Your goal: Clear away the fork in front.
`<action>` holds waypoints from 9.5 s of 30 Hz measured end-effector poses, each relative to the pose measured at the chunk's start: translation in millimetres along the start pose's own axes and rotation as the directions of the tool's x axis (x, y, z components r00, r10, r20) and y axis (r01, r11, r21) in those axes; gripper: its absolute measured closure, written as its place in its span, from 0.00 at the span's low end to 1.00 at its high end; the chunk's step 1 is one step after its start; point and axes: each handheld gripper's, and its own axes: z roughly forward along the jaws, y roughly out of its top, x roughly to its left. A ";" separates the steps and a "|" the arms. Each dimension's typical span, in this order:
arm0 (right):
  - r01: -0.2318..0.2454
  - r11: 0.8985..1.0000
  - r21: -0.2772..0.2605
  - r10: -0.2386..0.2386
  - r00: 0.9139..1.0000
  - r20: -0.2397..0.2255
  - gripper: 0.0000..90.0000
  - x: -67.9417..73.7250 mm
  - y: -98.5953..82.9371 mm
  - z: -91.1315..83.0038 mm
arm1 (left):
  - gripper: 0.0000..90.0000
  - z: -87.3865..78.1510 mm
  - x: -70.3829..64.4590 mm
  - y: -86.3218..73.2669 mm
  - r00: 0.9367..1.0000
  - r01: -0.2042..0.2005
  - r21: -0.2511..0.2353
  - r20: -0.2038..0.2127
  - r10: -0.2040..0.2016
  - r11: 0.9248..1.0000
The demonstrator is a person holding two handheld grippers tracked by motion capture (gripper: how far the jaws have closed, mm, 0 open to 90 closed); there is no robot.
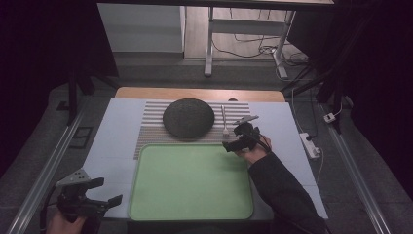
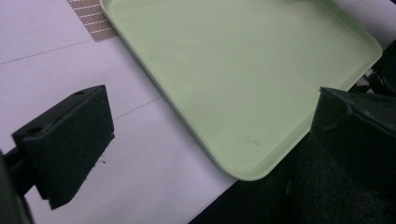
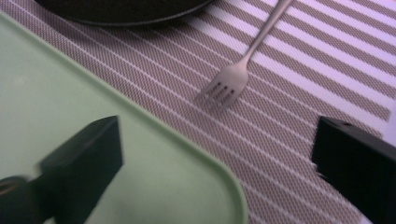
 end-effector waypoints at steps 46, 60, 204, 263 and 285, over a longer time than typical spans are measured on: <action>0.196 0.977 0.080 -0.205 0.972 0.112 1.00 6.6 18.2 27.3 | 0.00 -0.8 0.2 -0.2 1.000 -0.002 -0.005 0.004 0.002 1.000; 0.156 0.988 0.010 -0.156 0.988 0.022 1.00 3.6 15.3 -10.2 | 0.00 -5.0 -2.5 1.8 0.999 -0.048 -0.064 0.024 0.049 0.997; 0.181 0.970 -0.163 -0.232 0.891 -0.391 0.28 82.3 -86.4 -149.1 | 0.96 144.4 -74.8 116.8 0.651 -0.747 0.264 0.479 0.590 0.610; 0.026 0.994 -0.108 -0.061 0.940 -0.335 0.03 63.1 -144.7 -177.9 | 0.84 120.7 -14.7 73.2 0.984 0.107 0.362 -0.175 -0.045 0.926; 0.041 0.997 -0.070 -0.063 0.937 -0.345 0.03 64.1 -142.8 -174.3 | 0.98 154.5 1.5 98.0 0.993 0.020 0.331 -0.113 0.018 0.944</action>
